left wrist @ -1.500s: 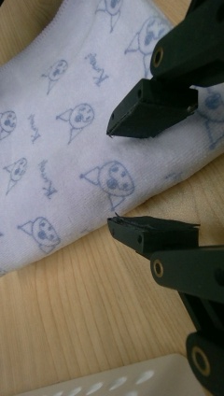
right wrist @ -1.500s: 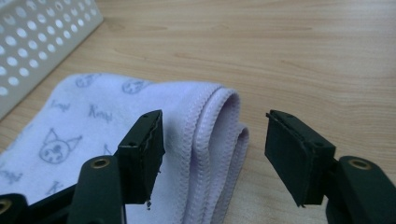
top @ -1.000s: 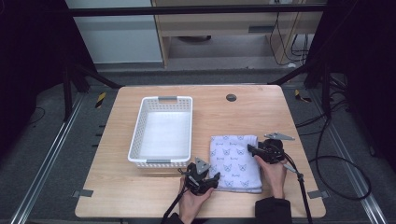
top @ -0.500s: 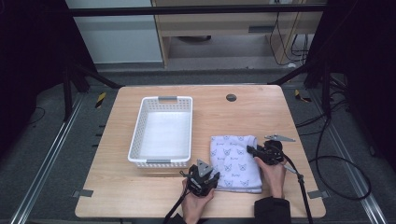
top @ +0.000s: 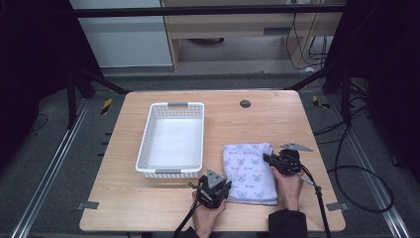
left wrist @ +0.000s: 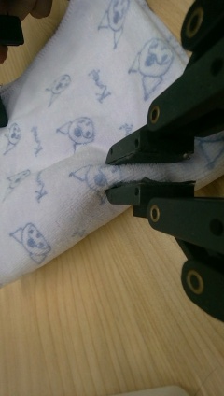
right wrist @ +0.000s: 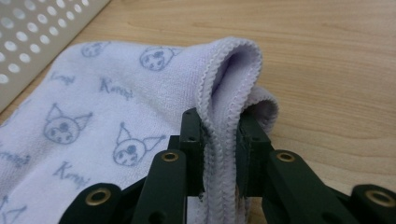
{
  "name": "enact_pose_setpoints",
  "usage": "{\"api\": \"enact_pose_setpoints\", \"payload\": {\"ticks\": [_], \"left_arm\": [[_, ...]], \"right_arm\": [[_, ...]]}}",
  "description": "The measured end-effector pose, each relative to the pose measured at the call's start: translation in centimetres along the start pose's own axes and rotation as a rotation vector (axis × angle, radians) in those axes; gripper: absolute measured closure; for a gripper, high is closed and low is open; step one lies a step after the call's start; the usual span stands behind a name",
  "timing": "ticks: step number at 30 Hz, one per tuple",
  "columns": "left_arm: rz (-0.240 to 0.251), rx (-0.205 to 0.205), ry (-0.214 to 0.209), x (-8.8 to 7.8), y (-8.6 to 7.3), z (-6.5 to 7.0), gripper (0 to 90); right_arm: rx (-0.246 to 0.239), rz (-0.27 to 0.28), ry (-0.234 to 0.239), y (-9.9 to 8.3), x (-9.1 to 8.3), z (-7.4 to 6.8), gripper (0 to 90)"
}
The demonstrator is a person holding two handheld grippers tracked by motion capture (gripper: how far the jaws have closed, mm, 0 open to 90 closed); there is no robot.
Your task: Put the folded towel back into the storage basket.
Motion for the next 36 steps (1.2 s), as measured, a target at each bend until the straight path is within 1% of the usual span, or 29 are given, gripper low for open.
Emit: {"api": "enact_pose_setpoints", "payload": {"ticks": [3,4,5,8,9,10,12,13,19,20,24,28,32,36], "left_arm": [[0.02,0.0,-0.011,-0.7,0.4,-0.1,80.0],[0.031,0.01,-0.011,-1.3,0.7,-0.1,80.1],[0.031,0.01,-0.011,-1.3,0.7,-0.1,80.2],[0.046,0.022,-0.012,-2.1,1.1,-0.1,80.1],[0.055,0.022,-0.018,-2.4,1.2,0.0,80.1],[0.062,0.028,-0.02,-2.7,1.4,0.0,80.1],[0.067,0.032,-0.02,-2.9,1.5,0.0,80.2],[0.072,0.034,-0.023,-3.1,1.6,0.1,80.2],[0.093,0.062,-0.029,-4.1,2.1,0.3,80.2],[0.095,0.062,-0.031,-4.2,2.2,0.4,80.2],[0.106,0.066,-0.033,-4.8,2.5,0.4,80.2],[0.122,0.073,-0.031,-5.5,2.9,0.3,80.2],[0.132,0.085,-0.029,-5.9,3.3,0.4,80.2],[0.147,0.086,-0.038,-6.4,3.6,0.4,80.2]], "right_arm": [[0.005,0.021,0.014,0.2,-0.7,-0.3,76.3],[-0.006,0.034,0.022,0.3,-1.2,-0.6,76.3],[-0.006,0.034,0.022,0.3,-1.2,-0.6,76.3],[0.0,0.058,0.036,0.6,-1.9,-1.1,76.4],[0.0,0.066,0.037,0.7,-2.2,-1.2,76.4],[-0.009,0.085,0.038,1.0,-2.8,-1.6,76.4],[-0.013,0.093,0.039,1.2,-3.0,-1.6,76.4],[-0.009,0.105,0.041,1.3,-3.4,-1.9,76.4],[-0.021,0.156,0.033,1.7,-5.1,-2.6,76.3],[-0.025,0.166,0.037,1.9,-5.5,-3.0,76.4],[-0.041,0.178,0.03,2.3,-5.7,-3.5,76.3],[-0.041,0.195,0.034,2.6,-6.1,-3.9,76.3],[-0.049,0.215,0.031,2.9,-6.7,-4.4,76.3],[-0.069,0.231,0.022,3.5,-7.5,-4.9,76.3]]}}
Point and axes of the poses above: each handheld gripper's, and its own axes: x roughly forward along the jaws, y roughly out of its top, z roughly to its right, the point moved 4 cm from there along x, roughly forward along the jaws, and after that the axes turned 6 degrees about -z, right-handed, at the moved point
